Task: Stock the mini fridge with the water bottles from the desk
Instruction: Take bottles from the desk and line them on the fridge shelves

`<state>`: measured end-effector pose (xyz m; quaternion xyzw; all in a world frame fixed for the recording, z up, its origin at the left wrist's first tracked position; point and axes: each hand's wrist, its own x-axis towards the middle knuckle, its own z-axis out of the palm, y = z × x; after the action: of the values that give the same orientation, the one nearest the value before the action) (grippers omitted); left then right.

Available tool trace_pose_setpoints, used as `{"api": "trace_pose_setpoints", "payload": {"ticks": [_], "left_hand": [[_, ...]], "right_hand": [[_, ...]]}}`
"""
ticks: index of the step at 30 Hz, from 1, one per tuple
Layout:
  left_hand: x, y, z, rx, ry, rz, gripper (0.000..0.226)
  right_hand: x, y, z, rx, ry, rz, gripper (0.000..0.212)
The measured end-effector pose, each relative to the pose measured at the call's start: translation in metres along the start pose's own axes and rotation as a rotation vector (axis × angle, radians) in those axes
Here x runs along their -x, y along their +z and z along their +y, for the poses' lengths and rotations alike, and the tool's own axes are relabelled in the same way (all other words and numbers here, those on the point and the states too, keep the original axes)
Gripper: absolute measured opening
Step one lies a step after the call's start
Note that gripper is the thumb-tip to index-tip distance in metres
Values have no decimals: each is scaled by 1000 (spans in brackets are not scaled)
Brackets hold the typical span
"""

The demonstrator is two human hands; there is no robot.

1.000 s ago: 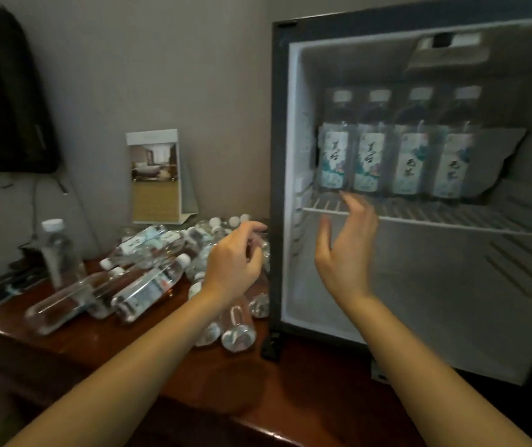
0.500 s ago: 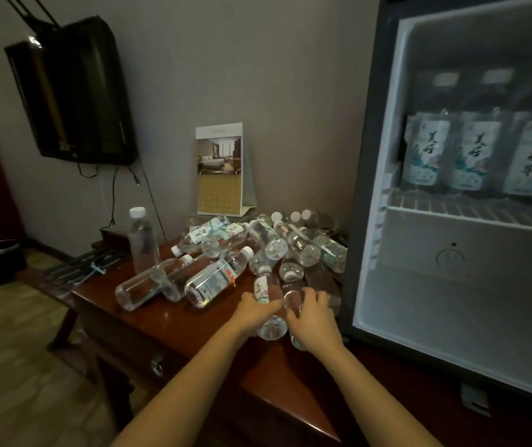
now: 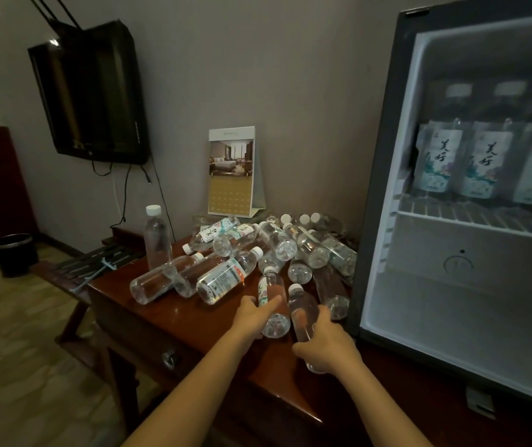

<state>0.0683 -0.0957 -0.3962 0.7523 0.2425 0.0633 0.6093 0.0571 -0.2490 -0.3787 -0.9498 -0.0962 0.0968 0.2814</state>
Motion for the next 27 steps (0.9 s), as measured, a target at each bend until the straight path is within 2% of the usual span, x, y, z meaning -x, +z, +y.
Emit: {"api": "trace_pose_setpoints", "payload": {"ticks": [2,6,9,12,15,17,21,25,27], "left_hand": [[6,-1,-1,-7,-1,36,62],[12,-4,0,-144,124,195,38],[13,-5,9,-125,193,201,21],[13,-3,22,-83,188,176,13],[31,5,40,38,245,160,21],[49,13,51,128,278,46,25],[87,34,73,313,285,-337,33],[109,60,92,283,377,-506,35],[120,72,102,268,427,-543,36]], "right_hand": [[10,-2,8,-130,-14,-10,89],[34,-14,25,-684,9,-158,79],[47,-23,38,-921,-69,-241,76],[55,-34,46,-1164,-120,-344,82],[60,-42,51,-1336,-181,-439,96],[66,-48,53,-1390,-236,-465,99],[77,-61,56,-1461,-275,-458,97],[87,-82,67,-1454,-290,-366,95],[93,-95,74,-1381,-289,-307,86]]}}
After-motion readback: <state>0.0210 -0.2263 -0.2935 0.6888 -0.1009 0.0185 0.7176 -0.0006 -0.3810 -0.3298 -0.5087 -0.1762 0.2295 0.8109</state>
